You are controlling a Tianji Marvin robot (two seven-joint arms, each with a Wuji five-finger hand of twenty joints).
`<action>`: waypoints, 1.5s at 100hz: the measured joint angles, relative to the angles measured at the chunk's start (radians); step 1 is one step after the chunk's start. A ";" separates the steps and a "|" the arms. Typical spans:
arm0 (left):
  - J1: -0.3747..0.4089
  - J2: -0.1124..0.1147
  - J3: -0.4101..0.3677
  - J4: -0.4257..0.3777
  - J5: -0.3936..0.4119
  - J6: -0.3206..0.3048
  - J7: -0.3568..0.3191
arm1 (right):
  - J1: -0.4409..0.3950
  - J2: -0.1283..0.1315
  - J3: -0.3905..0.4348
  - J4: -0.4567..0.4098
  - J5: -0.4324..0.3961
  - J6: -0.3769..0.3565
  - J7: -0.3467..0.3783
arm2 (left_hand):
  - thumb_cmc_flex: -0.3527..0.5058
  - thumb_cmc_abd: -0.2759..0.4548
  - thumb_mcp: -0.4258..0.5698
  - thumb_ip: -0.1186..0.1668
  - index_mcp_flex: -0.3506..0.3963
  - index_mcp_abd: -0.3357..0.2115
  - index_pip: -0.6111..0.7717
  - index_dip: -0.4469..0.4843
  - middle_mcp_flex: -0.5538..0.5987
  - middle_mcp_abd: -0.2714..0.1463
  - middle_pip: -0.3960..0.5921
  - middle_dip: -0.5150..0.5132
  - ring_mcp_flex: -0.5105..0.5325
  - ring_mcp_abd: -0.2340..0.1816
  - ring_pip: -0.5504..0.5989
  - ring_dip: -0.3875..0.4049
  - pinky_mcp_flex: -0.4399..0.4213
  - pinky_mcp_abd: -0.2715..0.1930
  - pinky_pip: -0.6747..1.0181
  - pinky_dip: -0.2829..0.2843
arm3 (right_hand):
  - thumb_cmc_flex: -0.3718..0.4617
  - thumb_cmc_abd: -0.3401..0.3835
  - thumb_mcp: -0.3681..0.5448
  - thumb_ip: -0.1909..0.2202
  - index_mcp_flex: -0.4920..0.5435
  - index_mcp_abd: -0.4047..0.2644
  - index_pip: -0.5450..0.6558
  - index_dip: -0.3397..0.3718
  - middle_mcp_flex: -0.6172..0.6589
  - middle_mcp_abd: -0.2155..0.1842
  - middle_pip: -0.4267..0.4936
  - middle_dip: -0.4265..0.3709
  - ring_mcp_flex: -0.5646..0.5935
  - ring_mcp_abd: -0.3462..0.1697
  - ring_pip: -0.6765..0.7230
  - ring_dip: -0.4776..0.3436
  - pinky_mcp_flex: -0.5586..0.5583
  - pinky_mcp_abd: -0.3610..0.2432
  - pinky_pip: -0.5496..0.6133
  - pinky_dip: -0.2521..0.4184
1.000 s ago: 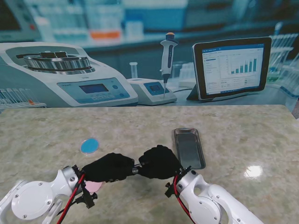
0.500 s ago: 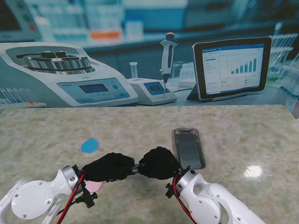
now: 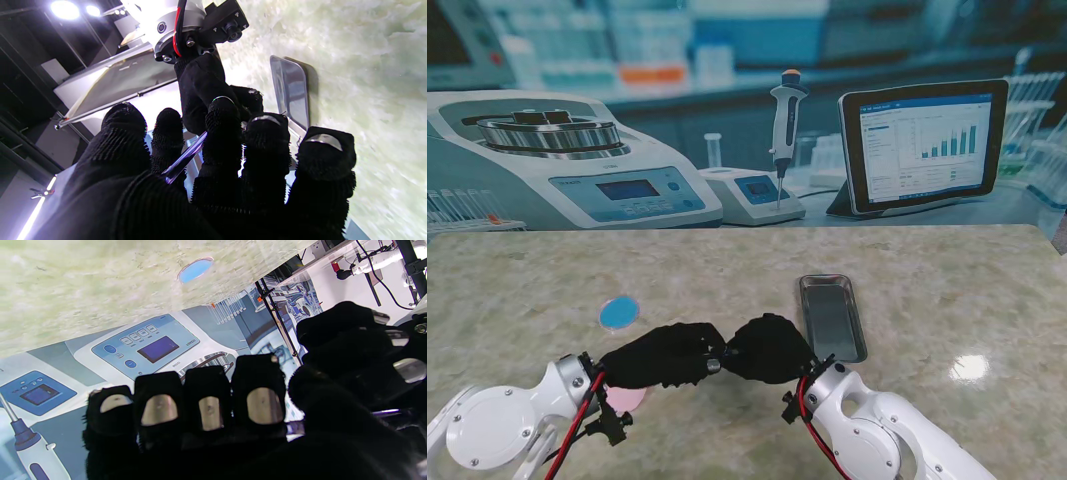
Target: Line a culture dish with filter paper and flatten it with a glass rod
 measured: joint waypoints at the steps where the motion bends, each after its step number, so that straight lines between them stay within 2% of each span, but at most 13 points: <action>1: 0.000 0.000 0.000 0.000 0.000 -0.001 0.000 | 0.000 0.000 0.000 0.000 0.000 0.000 -0.001 | 0.000 0.000 0.000 0.000 -0.009 -0.001 -0.002 -0.019 -0.009 -0.001 -0.002 -0.005 -0.012 0.003 -0.007 0.000 -0.004 -0.001 -0.004 0.004 | 0.000 0.000 0.000 0.000 0.000 0.000 0.000 0.002 0.000 0.000 0.000 0.000 0.000 0.000 0.000 0.000 0.000 0.000 0.000 0.000; 21: 0.003 0.000 -0.011 0.000 -0.003 -0.007 -0.003 | -0.003 0.000 0.004 0.001 -0.005 0.000 -0.010 | -0.001 0.001 -0.011 0.000 -0.132 -0.030 -0.124 -0.223 -0.188 -0.003 -0.162 -0.064 -0.162 0.047 -0.157 0.001 -0.152 -0.020 -0.112 0.057 | 0.000 0.000 0.005 0.001 0.000 0.000 0.000 0.007 0.000 0.000 0.000 0.000 0.000 0.000 0.000 0.009 0.000 0.000 0.000 0.001; 25: 0.004 0.000 -0.016 0.001 -0.004 -0.010 -0.004 | -0.005 -0.001 0.006 0.001 -0.007 0.000 -0.010 | -0.002 0.007 -0.011 0.001 -0.147 -0.031 -0.153 -0.261 -0.220 -0.003 -0.197 -0.078 -0.187 0.051 -0.194 0.001 -0.185 -0.021 -0.139 0.064 | 0.000 0.000 0.007 0.016 0.000 0.000 0.000 0.007 0.000 0.000 0.000 0.000 0.000 0.000 0.000 0.010 0.000 0.000 0.000 0.001; 37: 0.008 0.000 -0.028 0.001 -0.013 -0.014 -0.005 | -0.012 -0.001 0.015 -0.001 -0.013 0.002 -0.009 | -0.038 0.048 -0.023 0.001 -0.169 -0.031 -0.303 -0.384 -0.302 0.003 -0.367 -0.185 -0.239 0.061 -0.313 -0.051 -0.267 -0.020 -0.230 0.067 | 0.000 0.000 0.002 0.017 0.000 0.001 0.000 0.007 0.000 0.000 0.000 0.000 0.000 0.000 0.001 0.010 0.000 0.000 0.000 0.001; 41: 0.010 0.000 -0.032 0.001 -0.019 -0.014 -0.005 | -0.015 0.000 0.018 -0.002 -0.014 0.003 -0.008 | -0.038 0.052 -0.033 0.001 -0.182 -0.027 -0.352 -0.425 -0.326 0.004 -0.432 -0.232 -0.258 0.069 -0.399 -0.092 -0.305 -0.005 -0.273 0.065 | 0.000 0.000 0.002 0.017 0.000 0.001 0.000 0.007 0.000 0.000 0.000 0.000 0.000 0.000 0.001 0.010 0.003 0.000 0.000 0.001; 48: 0.013 -0.001 -0.039 0.001 -0.029 -0.015 -0.003 | -0.020 0.000 0.024 -0.003 -0.016 0.006 -0.006 | -0.038 0.054 -0.047 0.001 -0.191 -0.020 -0.417 -0.489 -0.366 0.004 -0.548 -0.352 -0.301 0.085 -0.575 -0.194 -0.396 0.019 -0.415 -0.028 | 0.000 0.000 0.002 0.017 0.021 0.002 0.000 0.007 0.012 0.000 0.000 0.000 0.011 0.002 0.001 0.010 0.012 0.000 0.000 0.001; 54: 0.016 -0.002 -0.044 0.001 -0.032 -0.017 0.002 | -0.024 0.000 0.030 -0.005 -0.016 0.009 -0.003 | -0.049 0.063 -0.059 0.001 -0.200 -0.010 -0.458 -0.535 -0.398 0.004 -0.642 -0.440 -0.323 0.097 -0.708 -0.275 -0.438 0.033 -0.513 -0.110 | 0.000 0.000 0.002 0.017 0.021 0.003 0.000 0.007 0.012 0.000 0.000 0.000 0.011 0.002 0.001 0.010 0.012 0.000 0.000 0.002; 66: 0.024 -0.006 -0.059 0.001 -0.032 -0.020 0.020 | -0.034 0.001 0.043 -0.012 -0.026 0.016 0.001 | -0.062 0.065 -0.070 0.001 -0.201 0.012 -0.527 -0.613 -0.459 0.004 -0.759 -0.566 -0.374 0.099 -0.895 -0.385 -0.512 0.041 -0.706 -0.244 | 0.000 0.000 0.002 0.017 0.021 0.003 0.000 0.007 0.012 0.000 0.000 0.000 0.011 0.002 0.001 0.010 0.012 0.008 0.005 0.002; 80: 0.037 -0.015 -0.077 0.001 0.002 -0.038 0.081 | -0.050 0.002 0.067 -0.024 -0.044 0.022 0.011 | -0.075 0.075 -0.072 0.001 -0.197 0.045 -0.602 -0.696 -0.483 0.004 -0.813 -0.630 -0.401 0.100 -1.041 -0.451 -0.557 0.042 -0.860 -0.306 | 0.000 -0.001 0.002 0.017 0.021 0.003 0.000 0.008 0.012 0.000 0.000 0.000 0.021 0.002 0.002 0.010 0.020 0.008 0.011 0.002; 89: 0.047 -0.021 -0.090 0.001 0.063 -0.064 0.129 | -0.061 0.005 0.083 -0.032 -0.053 0.029 0.019 | -0.075 0.076 -0.072 0.001 -0.154 0.064 -0.646 -0.728 -0.491 0.004 -0.830 -0.651 -0.410 0.097 -1.092 -0.472 -0.574 0.042 -0.923 -0.328 | 0.000 -0.002 0.002 0.017 0.021 0.003 0.000 0.008 0.012 0.000 0.000 0.000 0.021 0.002 0.002 0.010 0.024 0.008 0.012 0.002; 106: 0.059 -0.032 -0.110 0.005 0.160 -0.100 0.198 | -0.087 0.007 0.126 -0.049 -0.067 0.038 0.033 | -0.073 0.076 -0.073 0.001 -0.137 0.072 -0.660 -0.737 -0.491 0.004 -0.833 -0.652 -0.427 0.077 -1.143 -0.481 -0.598 0.037 -0.984 -0.338 | 0.000 -0.003 0.002 0.017 0.021 0.003 0.000 0.008 0.012 0.000 0.000 0.000 0.026 0.002 0.003 0.010 0.030 0.008 0.013 0.002; 122: 0.067 -0.040 -0.119 0.021 0.333 -0.147 0.288 | -0.124 0.008 0.187 -0.076 -0.084 0.050 0.053 | -0.072 0.076 -0.073 0.001 -0.137 0.072 -0.660 -0.737 -0.509 0.004 -0.836 -0.652 -0.453 0.054 -1.192 -0.484 -0.619 0.023 -1.060 -0.340 | 0.000 -0.003 0.002 0.017 0.021 0.002 0.000 0.008 0.022 0.000 0.000 0.000 0.031 0.001 0.010 0.010 0.035 0.008 0.017 0.002; 150: 0.083 -0.051 -0.115 0.058 0.538 -0.195 0.405 | -0.171 0.017 0.276 -0.144 -0.109 0.097 0.123 | -0.072 0.076 -0.073 0.001 -0.137 0.072 -0.667 -0.747 -0.510 0.005 -0.836 -0.652 -0.460 0.033 -1.252 -0.495 -0.624 0.010 -1.175 -0.342 | 0.000 -0.003 0.001 0.017 0.020 -0.006 0.000 0.008 0.022 -0.001 0.000 0.000 0.031 0.000 0.011 0.009 0.036 0.008 0.021 0.002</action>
